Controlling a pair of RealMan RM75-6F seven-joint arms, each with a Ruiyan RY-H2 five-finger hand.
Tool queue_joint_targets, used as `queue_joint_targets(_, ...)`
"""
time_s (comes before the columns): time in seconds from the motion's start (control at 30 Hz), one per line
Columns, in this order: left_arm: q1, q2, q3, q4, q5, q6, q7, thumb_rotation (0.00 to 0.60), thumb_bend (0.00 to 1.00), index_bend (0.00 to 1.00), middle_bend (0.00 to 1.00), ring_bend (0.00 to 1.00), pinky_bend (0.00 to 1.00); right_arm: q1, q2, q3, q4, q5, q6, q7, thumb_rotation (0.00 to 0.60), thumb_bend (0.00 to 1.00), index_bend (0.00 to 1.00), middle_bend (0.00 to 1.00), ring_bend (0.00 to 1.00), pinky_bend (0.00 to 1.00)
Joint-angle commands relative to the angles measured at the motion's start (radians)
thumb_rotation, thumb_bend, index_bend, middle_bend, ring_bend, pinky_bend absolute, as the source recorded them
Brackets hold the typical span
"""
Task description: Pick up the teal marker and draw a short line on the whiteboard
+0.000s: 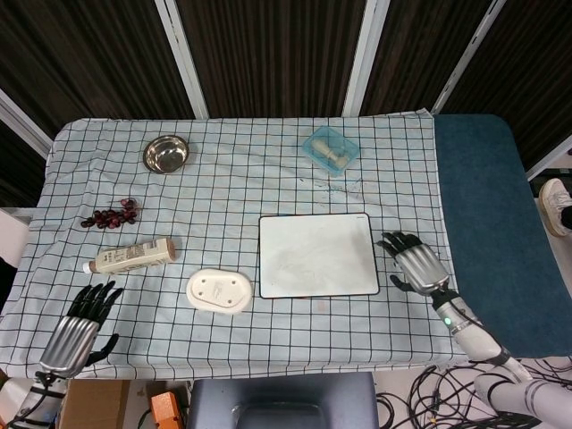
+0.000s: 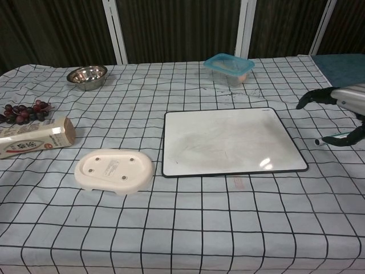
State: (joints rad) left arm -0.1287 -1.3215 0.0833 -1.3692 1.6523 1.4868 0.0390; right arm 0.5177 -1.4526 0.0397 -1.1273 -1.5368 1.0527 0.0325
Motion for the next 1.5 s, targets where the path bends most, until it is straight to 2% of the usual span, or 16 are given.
queue_joint_targets(0.03,0.105,-0.057,0.006,0.123,-0.012,0.147,-0.029,0.6,0.37,0.0,0.0,0.0,0.06,-0.008,-0.004,-0.01,0.08,0.004,0.001,0.05,0.6,0.26,0.28,0.19,0.16,0.23)
queue_joint_targets(0.23,0.164,-0.111,0.011,0.23,-0.003,0.225,-0.084,0.6,0.37,0.0,0.0,0.0,0.06,-0.004,-0.05,-0.029,0.199,0.001,-0.027,0.115,0.6,0.26,0.38,0.26,0.2,0.24)
queue_joint_targets(0.6,0.158,-0.116,0.006,0.239,-0.003,0.187,-0.088,0.6,0.37,0.0,0.0,0.0,0.06,0.016,-0.137,-0.036,0.348,0.003,-0.064,0.177,0.6,0.3,0.45,0.31,0.26,0.27)
queue_joint_targets(1.5,0.156,-0.102,-0.004,0.22,-0.009,0.146,-0.08,0.6,0.37,0.0,0.0,0.0,0.06,0.028,-0.188,-0.033,0.423,0.016,-0.08,0.178,0.6,0.32,0.51,0.32,0.3,0.29)
